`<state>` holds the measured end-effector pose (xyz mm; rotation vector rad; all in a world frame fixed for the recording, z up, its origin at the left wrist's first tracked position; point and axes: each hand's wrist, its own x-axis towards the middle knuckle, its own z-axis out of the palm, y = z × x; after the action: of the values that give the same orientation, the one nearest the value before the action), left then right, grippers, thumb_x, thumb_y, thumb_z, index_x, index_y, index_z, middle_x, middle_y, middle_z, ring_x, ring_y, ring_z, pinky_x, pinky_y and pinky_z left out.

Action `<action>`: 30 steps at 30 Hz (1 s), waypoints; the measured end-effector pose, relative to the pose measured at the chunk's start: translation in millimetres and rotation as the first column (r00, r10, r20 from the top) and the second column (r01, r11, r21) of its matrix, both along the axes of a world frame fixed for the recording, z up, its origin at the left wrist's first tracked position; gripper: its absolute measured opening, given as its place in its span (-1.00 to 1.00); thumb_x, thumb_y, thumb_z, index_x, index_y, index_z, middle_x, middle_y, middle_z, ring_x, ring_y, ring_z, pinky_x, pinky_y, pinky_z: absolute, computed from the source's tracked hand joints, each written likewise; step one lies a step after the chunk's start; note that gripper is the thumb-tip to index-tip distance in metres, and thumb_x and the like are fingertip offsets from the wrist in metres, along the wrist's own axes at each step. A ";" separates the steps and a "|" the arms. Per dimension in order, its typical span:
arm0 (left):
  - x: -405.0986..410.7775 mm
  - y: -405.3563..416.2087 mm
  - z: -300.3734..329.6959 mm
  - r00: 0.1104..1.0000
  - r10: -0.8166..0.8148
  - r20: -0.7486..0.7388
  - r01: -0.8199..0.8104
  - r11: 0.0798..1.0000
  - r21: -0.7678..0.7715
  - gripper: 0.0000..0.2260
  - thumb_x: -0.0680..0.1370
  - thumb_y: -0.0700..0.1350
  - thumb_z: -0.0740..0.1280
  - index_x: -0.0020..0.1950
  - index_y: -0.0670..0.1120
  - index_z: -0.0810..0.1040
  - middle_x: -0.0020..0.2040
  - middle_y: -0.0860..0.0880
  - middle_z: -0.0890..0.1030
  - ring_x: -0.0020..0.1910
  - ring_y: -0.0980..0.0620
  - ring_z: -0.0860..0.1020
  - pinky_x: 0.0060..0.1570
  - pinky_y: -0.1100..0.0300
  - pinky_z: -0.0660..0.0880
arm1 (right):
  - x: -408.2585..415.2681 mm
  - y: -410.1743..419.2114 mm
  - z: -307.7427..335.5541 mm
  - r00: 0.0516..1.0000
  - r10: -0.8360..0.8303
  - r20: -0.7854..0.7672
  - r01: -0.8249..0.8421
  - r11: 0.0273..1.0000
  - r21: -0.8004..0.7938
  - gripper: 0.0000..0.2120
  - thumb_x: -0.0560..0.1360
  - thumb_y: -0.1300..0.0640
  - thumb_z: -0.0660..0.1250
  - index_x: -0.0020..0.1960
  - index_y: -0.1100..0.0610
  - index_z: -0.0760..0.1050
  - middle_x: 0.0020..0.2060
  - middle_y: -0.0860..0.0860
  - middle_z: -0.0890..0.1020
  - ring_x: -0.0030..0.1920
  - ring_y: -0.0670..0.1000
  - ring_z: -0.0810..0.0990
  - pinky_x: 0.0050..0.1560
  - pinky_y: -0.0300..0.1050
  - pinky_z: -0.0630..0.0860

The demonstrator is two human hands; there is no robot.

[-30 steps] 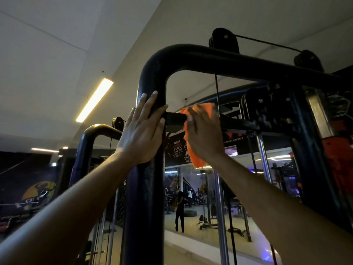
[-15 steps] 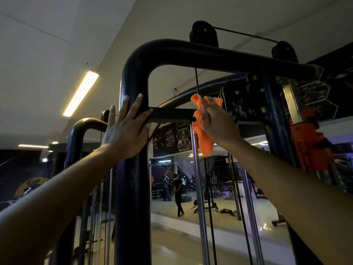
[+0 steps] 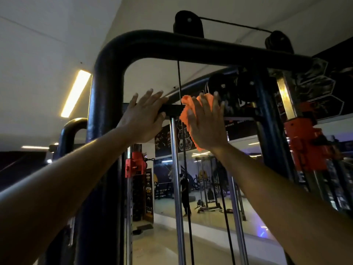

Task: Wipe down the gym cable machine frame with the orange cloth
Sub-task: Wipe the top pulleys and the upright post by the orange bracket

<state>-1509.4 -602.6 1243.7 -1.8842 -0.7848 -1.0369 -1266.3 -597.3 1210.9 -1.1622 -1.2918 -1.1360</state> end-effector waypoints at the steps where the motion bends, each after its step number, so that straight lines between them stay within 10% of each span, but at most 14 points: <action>1: 8.0 4.5 -0.1 1.000 0.014 -0.002 -0.014 1.000 -0.020 -0.45 0.74 0.14 0.02 0.74 0.06 0.11 0.76 -0.02 0.09 0.74 -0.04 -0.08 0.68 -0.21 -0.22 | 2.0 6.9 -3.4 1.000 0.030 -0.001 -0.030 0.999 0.020 -0.41 0.79 -0.23 -0.13 0.74 -0.01 0.15 0.74 0.10 0.15 0.75 0.26 -0.18 0.70 0.40 -0.15; 8: 33.7 22.0 -6.9 0.986 0.079 0.145 -0.091 0.993 0.079 -0.42 0.73 0.20 -0.14 0.69 0.05 0.24 0.69 -0.04 0.28 0.73 -0.07 0.07 0.66 -0.27 -0.11 | 25.7 18.3 8.2 0.956 -0.018 0.294 -0.008 0.996 0.089 -0.44 0.80 -0.20 -0.10 0.76 -0.09 0.13 0.73 0.07 0.21 0.75 0.24 0.03 0.72 0.28 -0.02; 13: 43.4 21.5 -10.3 0.976 0.104 0.191 -0.115 0.992 0.045 -0.41 0.72 0.23 -0.17 0.72 0.13 0.17 0.72 0.00 0.21 0.74 -0.05 -0.03 0.65 -0.30 -0.20 | 34.3 18.8 14.9 0.996 0.085 0.020 -0.087 0.985 0.149 -0.48 0.79 -0.20 -0.08 0.69 -0.15 0.29 0.72 0.05 0.24 0.74 0.26 0.03 0.71 0.34 -0.10; 20: 51.4 23.4 -13.9 0.973 0.095 0.210 -0.105 0.994 0.036 -0.43 0.72 0.27 -0.17 0.71 0.18 0.16 0.73 0.01 0.18 0.74 -0.07 -0.08 0.62 -0.40 -0.16 | 38.6 20.0 8.3 0.950 0.076 0.302 -0.109 0.989 0.096 -0.49 0.81 -0.15 -0.03 0.72 -0.07 0.23 0.69 0.06 0.30 0.73 0.25 0.10 0.71 0.30 0.04; 26: 61.6 21.0 -9.6 0.984 0.101 0.144 -0.109 0.993 0.047 -0.41 0.71 0.26 -0.19 0.74 0.17 0.10 0.75 0.03 0.11 0.74 -0.06 -0.11 0.61 -0.39 -0.26 | 74.7 9.8 24.4 0.983 0.174 0.060 -0.177 0.982 0.067 -0.43 0.78 -0.20 -0.11 0.74 -0.09 0.18 0.74 0.05 0.17 0.75 0.26 0.02 0.70 0.39 -0.01; 30: 86.2 28.1 -9.1 0.989 0.119 0.085 -0.127 0.987 0.096 -0.42 0.72 0.26 -0.21 0.75 0.18 -0.01 0.76 0.02 0.03 0.74 -0.07 -0.15 0.59 -0.41 -0.33 | 63.1 6.6 14.1 0.963 0.132 0.236 -0.139 0.990 0.014 -0.46 0.81 -0.17 -0.02 0.72 0.00 0.24 0.73 0.04 0.22 0.76 0.20 -0.05 0.69 0.28 -0.03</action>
<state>-1423.1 -574.6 1234.6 -1.6963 -0.8661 -1.0588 -1203.2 -590.7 1225.0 -0.9217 -1.5044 -1.2137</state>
